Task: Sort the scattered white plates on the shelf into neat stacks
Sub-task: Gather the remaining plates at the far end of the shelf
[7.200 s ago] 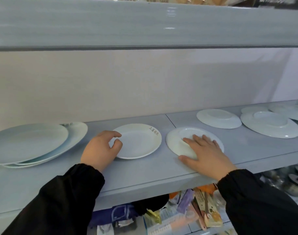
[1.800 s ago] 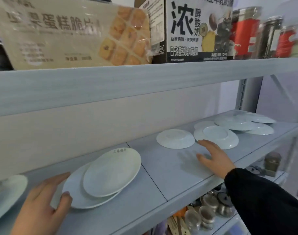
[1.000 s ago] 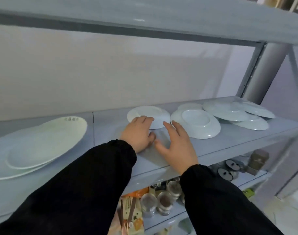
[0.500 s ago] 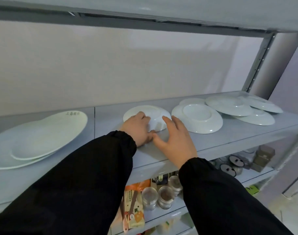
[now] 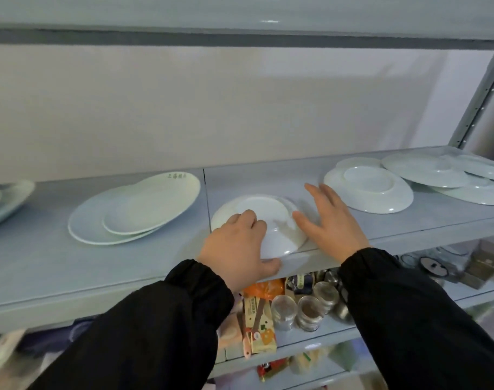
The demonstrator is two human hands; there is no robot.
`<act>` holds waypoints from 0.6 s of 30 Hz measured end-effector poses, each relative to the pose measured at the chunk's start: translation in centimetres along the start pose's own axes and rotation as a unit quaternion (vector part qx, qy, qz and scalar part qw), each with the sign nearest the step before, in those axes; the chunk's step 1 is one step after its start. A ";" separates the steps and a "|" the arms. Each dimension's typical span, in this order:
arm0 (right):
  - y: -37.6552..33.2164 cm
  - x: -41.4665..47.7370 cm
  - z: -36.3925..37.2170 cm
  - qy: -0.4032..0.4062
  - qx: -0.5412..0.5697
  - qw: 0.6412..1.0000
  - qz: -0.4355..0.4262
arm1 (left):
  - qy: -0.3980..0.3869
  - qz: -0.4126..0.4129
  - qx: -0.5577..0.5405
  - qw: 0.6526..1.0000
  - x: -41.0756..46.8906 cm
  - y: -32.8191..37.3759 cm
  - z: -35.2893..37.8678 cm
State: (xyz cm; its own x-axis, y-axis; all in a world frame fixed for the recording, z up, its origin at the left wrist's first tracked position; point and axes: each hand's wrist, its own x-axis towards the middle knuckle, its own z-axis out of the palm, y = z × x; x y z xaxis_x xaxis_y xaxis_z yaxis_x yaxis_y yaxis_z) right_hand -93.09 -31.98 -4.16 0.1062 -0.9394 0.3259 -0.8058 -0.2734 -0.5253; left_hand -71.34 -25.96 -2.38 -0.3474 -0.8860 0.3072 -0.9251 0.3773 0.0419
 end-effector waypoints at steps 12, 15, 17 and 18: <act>-4.7 -0.5 2.7 -0.001 0.016 0.997 -0.069 | 0.063 0.078 0.060 0.993 -7.7 -3.1 -0.7; -5.1 -0.6 3.0 -0.009 0.030 0.997 -0.071 | 0.113 0.120 0.065 0.984 -10.3 -4.1 -0.9; -5.4 -0.5 3.3 0.007 0.052 0.996 -0.073 | 0.140 0.144 0.074 0.977 -11.9 -4.9 -1.0; -5.6 -0.5 3.5 0.011 0.061 0.995 -0.075 | 0.155 0.148 0.065 0.975 -12.6 -5.4 -1.1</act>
State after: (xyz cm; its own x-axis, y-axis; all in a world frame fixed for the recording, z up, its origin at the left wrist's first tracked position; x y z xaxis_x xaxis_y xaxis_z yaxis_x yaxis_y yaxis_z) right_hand -86.54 -30.74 -4.15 0.2055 -0.8822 0.4237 -0.7046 -0.4338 -0.5616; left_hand -61.82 -16.52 -5.42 -0.5578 -0.6110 0.5617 -0.8096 0.5495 -0.2062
